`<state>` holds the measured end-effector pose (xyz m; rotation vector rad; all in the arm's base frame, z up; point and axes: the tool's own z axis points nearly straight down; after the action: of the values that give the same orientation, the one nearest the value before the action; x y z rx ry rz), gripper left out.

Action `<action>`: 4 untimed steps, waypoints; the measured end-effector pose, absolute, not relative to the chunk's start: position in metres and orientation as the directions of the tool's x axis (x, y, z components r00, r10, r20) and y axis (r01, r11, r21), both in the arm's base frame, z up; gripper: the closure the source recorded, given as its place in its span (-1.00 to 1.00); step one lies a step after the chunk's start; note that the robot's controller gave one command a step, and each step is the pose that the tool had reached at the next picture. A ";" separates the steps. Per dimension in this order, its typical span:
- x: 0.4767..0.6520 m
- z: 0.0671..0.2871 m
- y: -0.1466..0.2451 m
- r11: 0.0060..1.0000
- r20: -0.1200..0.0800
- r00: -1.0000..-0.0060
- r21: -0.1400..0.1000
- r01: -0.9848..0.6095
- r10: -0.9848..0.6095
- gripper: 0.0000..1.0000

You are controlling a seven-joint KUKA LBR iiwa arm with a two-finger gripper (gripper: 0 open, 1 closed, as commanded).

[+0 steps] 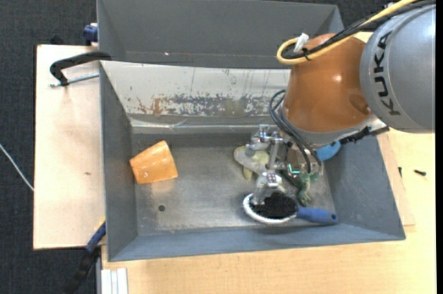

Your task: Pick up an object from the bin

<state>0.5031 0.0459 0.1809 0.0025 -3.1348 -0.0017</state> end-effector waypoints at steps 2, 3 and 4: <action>0.494 0.118 -0.062 1.000 -0.008 -1.000 0.004 -0.011 -0.011 -1.00; 0.504 0.103 -0.051 0.965 -0.003 -0.965 0.002 -0.262 -0.262 -1.00; 0.506 0.075 -0.060 0.916 -0.013 -0.915 -0.001 -0.402 -0.402 -1.00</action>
Offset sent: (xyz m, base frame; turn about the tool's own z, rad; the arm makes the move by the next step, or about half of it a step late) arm -0.0006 -0.0914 -0.1109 -0.1957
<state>0.5064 -0.0596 0.0754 0.6481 -3.0868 -0.0020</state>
